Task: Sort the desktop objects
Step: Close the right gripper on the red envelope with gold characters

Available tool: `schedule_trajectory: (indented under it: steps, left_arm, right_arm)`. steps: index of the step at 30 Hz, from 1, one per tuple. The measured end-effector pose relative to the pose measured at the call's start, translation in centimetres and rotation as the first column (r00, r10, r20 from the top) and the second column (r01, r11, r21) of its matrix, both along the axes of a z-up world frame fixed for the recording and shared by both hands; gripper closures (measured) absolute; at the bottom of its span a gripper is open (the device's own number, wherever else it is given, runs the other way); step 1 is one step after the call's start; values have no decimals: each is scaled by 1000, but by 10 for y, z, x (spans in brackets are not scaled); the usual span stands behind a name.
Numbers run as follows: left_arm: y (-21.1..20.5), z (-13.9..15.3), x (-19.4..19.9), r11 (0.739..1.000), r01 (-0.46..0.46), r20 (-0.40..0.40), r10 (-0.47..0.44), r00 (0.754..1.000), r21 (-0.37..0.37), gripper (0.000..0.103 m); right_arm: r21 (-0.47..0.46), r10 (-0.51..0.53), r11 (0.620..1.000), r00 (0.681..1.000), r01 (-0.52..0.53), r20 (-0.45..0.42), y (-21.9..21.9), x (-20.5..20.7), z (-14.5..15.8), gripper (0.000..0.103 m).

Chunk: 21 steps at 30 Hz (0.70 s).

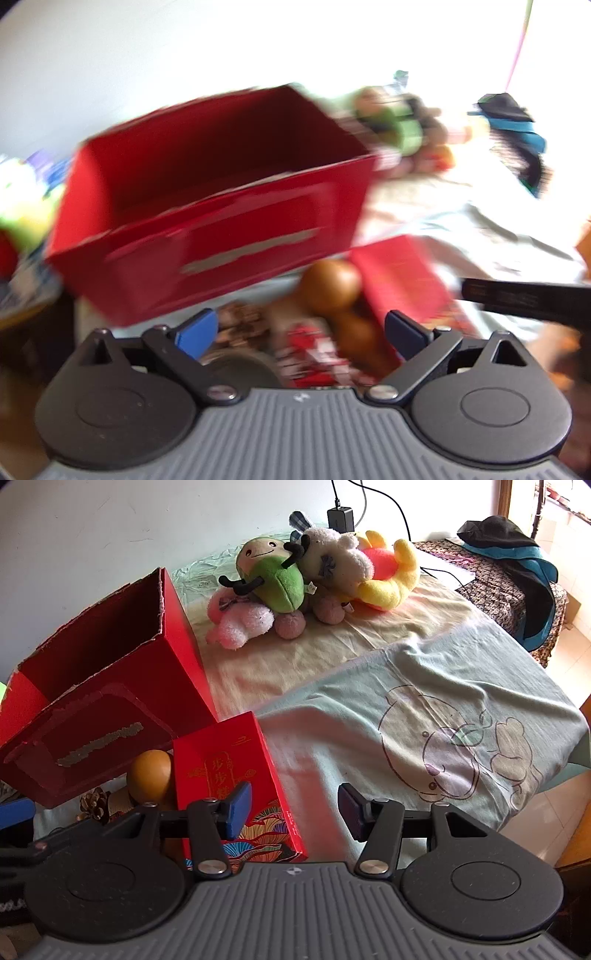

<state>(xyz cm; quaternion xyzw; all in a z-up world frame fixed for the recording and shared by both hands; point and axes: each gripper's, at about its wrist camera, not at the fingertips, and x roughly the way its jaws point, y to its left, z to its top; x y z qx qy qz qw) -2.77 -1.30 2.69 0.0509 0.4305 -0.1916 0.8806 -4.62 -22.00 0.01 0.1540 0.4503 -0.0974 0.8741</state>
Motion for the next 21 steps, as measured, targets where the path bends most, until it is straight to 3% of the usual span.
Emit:
schedule_trajectory:
  steps: [5, 8, 14, 21]
  left_arm:
    - [-35, 0, -11, 984, 164, 30, -163, 986, -61, 4]
    - [-46, 1, -10, 975, 175, -39, -182, 983, -138, 6]
    - [-72, -21, 19, 983, 121, -160, -143, 977, -139, 9]
    - [-88, -50, 36, 991, -77, -317, 37, 948, -114, 9]
  right_arm:
    - [71, 99, 992, 995, -101, 27, -15, 8, -4, 56]
    - [98, 172, 980, 985, -174, 27, -17, 21, -7, 56]
    - [155, 362, 920, 932, -360, 18, -26, 46, -13, 59]
    - [282, 534, 815, 845, -506, -25, -41, 73, -28, 61]
